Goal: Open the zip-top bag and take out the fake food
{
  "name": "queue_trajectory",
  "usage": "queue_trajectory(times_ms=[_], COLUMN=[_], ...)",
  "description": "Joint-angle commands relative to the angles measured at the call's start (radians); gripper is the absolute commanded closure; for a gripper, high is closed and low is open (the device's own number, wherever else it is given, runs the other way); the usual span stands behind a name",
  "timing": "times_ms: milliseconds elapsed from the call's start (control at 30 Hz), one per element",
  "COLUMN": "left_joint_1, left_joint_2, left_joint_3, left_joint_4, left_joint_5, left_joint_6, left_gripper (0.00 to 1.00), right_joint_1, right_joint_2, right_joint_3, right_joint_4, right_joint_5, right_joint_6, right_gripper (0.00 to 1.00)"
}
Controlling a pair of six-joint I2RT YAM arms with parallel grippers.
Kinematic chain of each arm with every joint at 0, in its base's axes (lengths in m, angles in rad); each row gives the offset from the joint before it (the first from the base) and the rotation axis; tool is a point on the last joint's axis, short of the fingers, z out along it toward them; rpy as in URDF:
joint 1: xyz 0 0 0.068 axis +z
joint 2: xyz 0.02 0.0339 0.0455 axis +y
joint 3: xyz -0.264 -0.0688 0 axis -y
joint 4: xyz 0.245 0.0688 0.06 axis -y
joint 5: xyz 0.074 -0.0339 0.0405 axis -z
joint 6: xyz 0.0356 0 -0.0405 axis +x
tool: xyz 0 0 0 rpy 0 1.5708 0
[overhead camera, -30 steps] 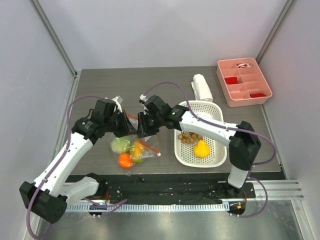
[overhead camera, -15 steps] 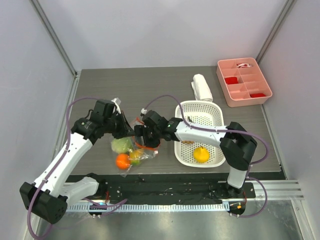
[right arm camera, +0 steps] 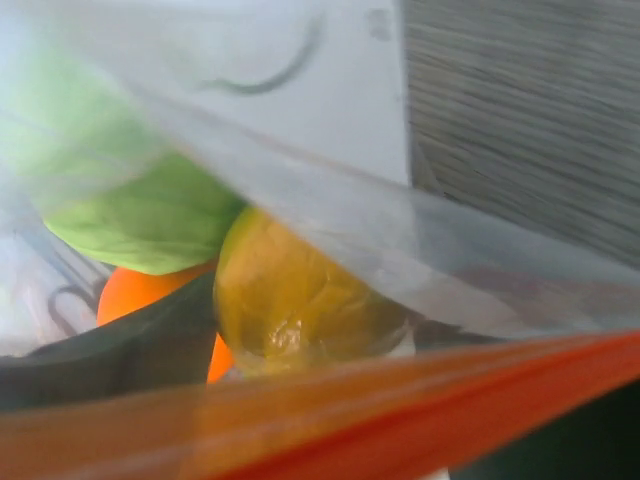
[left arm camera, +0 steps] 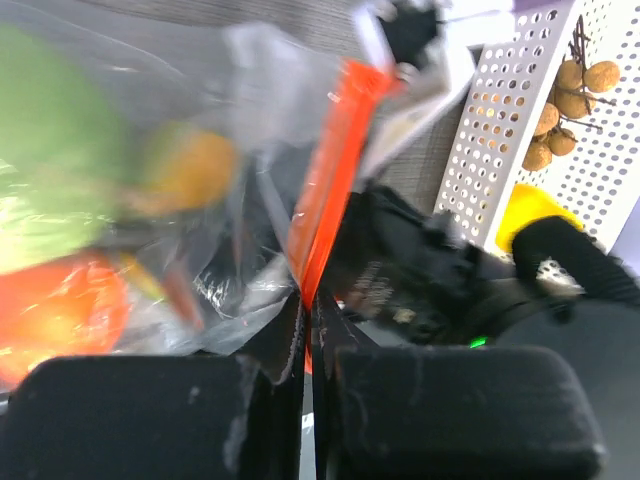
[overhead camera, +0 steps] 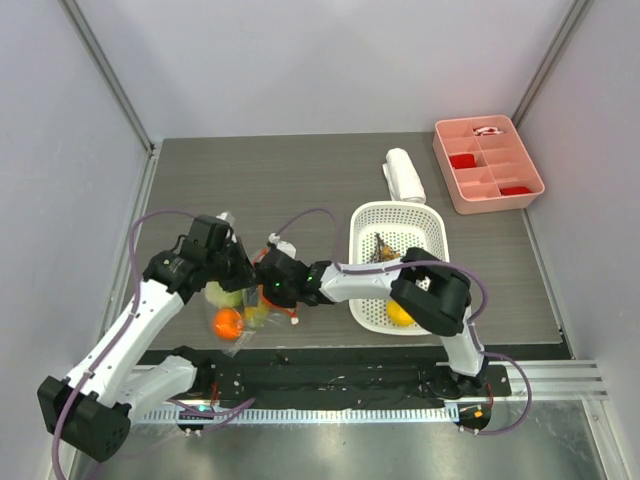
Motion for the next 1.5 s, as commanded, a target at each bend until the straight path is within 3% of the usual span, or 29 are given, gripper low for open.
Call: queue_trajectory(times_ms=[0,67,167,400,567,667,833,1067,1167,1200,1333,1367,1433,1467], left_joint_1=[-0.009,-0.009,-0.008,-0.006,-0.005,-0.005,-0.005,-0.005,-0.006,-0.006,-0.005,-0.005,-0.005,-0.005], left_joint_2=[-0.059,-0.069,-0.079,-0.071,-0.027,-0.011,0.018,0.043,0.056,0.059,0.067,0.072,0.075,0.073], left_joint_3=[-0.030,-0.027,-0.006,0.031,0.068,0.074,0.088,0.171,0.189,0.192,0.194,0.194,0.200,0.200], left_joint_4=[0.024,-0.004,-0.030,-0.032,-0.032,-0.004,0.050,0.039,0.024,0.022,0.018,0.016,0.014,0.018], left_joint_5=[0.022,0.008,-0.016,-0.030,0.034,0.072,0.141,0.109,0.105,0.093,0.057,0.051,0.036,0.033], left_joint_6=[-0.025,-0.013,0.029,0.050,0.046,0.032,0.011,0.052,0.078,0.087,0.104,0.104,0.101,0.098], left_gripper=[1.00,1.00,1.00,1.00,1.00,1.00,1.00,1.00,1.00,1.00,1.00,1.00,1.00,1.00], right_joint_1=[0.037,0.037,0.035,0.026,0.029,0.005,-0.003,-0.135,-0.221,-0.250,-0.322,-0.321,-0.316,-0.317], right_joint_2=[0.098,0.022,-0.079,-0.354,-0.578,-0.598,-0.563,-0.572,-0.643,-0.644,-0.551,-0.531,-0.517,-0.528], right_joint_3=[0.032,0.004,-0.028,-0.085,-0.228,-0.220,-0.055,0.012,-0.108,-0.178,-0.212,-0.205,-0.185,-0.176], right_joint_4=[-0.012,-0.032,-0.098,-0.181,-0.033,-0.008,-0.086,-0.056,0.211,0.435,0.765,0.794,0.672,0.584], right_joint_5=[0.143,0.170,0.195,0.210,0.271,0.187,0.114,-0.234,-0.424,-0.496,-0.736,-0.824,-0.860,-0.853], right_joint_6=[0.056,0.026,-0.083,-0.338,-0.533,-0.607,-0.605,-0.332,-0.072,0.109,0.461,0.488,0.460,0.340], right_gripper=[0.40,0.64,0.75,0.77,0.84,0.88,0.89,0.90,0.90,0.87,0.79,0.82,0.81,0.79])
